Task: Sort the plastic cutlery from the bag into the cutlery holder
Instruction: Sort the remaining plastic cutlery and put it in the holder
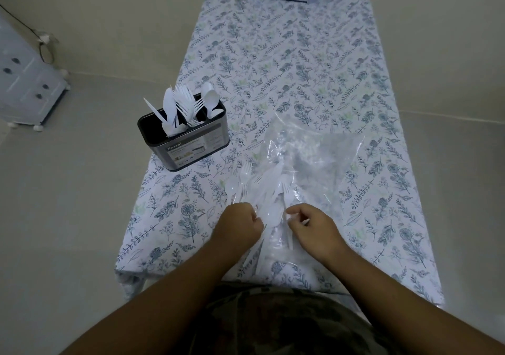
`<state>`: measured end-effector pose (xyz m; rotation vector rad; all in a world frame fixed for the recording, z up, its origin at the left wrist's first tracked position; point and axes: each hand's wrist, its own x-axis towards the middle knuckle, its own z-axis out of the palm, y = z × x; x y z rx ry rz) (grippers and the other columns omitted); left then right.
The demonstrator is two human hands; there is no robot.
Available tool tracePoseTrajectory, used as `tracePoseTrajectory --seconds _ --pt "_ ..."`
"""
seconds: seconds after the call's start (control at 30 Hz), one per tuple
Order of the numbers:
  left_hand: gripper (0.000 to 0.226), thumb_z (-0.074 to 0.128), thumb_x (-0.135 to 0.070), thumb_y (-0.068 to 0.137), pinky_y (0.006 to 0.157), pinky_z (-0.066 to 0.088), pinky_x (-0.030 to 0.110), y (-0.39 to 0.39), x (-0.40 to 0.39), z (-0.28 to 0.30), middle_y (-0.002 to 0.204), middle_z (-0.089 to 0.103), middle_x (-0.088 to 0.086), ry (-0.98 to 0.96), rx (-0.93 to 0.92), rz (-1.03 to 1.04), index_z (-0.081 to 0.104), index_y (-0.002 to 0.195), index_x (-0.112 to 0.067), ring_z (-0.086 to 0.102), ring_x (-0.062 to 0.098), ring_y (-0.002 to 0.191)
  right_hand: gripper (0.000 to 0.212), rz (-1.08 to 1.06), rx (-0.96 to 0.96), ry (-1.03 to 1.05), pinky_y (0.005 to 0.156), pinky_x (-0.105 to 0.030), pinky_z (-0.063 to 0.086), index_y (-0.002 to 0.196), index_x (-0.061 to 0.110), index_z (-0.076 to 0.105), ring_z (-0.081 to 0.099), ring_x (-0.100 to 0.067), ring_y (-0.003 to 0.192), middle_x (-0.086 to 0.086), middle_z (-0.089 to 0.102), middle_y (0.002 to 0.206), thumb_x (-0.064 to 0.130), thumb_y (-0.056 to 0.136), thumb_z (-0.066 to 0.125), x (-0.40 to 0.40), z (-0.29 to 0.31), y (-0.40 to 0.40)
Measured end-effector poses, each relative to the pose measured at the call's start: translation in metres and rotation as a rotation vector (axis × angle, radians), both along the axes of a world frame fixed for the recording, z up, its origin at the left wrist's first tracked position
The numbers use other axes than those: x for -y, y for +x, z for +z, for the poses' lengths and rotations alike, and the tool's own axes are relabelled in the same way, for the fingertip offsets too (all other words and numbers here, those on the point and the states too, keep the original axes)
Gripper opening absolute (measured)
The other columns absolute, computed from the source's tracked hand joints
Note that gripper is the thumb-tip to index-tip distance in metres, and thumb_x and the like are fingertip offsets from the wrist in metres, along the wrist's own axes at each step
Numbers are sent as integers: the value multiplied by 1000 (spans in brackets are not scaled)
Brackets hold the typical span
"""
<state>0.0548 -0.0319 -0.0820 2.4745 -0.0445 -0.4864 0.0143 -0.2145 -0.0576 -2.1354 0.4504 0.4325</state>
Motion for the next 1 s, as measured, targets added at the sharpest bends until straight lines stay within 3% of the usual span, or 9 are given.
tracePoseTrajectory --seconds 0.13,0.27,0.37,0.5,0.63,0.83,0.9,1.0 --pt "13 68 -29 88 64 51 25 -3 -3 11 71 64 -7 -177 -9 -5 69 84 -16 61 7 68 14 -183 -94 213 76 -26 54 110 24 69 70 -15 87 -1 73 101 30 99 62 -14 14 9" --pt "18 67 -25 88 61 47 28 -5 -5 19 69 67 5 -254 -31 -261 71 79 -11 62 17 66 13 -304 -156 394 75 -34 58 107 22 67 70 -18 80 -9 77 97 27 103 56 -35 25 13" --pt "29 63 -29 91 57 45 31 4 -9 14 60 59 3 -203 51 -214 63 70 -10 55 20 58 22 -458 -152 420 78 -42 59 108 17 70 68 -26 74 -14 70 79 23 106 49 -41 22 13" --pt "17 58 -26 94 63 46 25 27 -8 6 88 66 2 -78 135 -142 66 95 -12 64 17 81 25 -587 -208 425 60 -33 49 108 17 68 55 -21 60 -6 55 72 24 107 45 -34 19 10" --pt "24 57 -30 96 71 46 26 41 9 -1 99 64 5 71 119 -132 63 104 -8 63 21 92 24 -543 -231 487 54 -30 43 112 15 68 48 -18 58 -5 53 74 23 107 45 -27 15 7" --pt "24 55 -27 97 61 45 23 37 34 7 81 66 2 103 67 67 67 88 -9 63 16 75 22 -429 -270 642 53 -30 42 115 8 67 47 -17 59 -8 52 75 11 102 50 1 14 8" --pt "23 58 -27 96 57 41 17 31 40 20 73 64 -4 22 96 167 70 86 -10 58 9 67 22 -396 -267 711 60 -35 50 118 8 65 52 -20 67 -10 53 79 10 102 50 10 15 12" --pt "20 65 -28 93 52 36 9 13 50 38 62 59 -11 -136 85 259 70 77 -17 54 -1 57 21 -326 -246 776 85 -45 60 119 11 64 66 -25 86 -10 65 92 23 104 55 16 14 17"
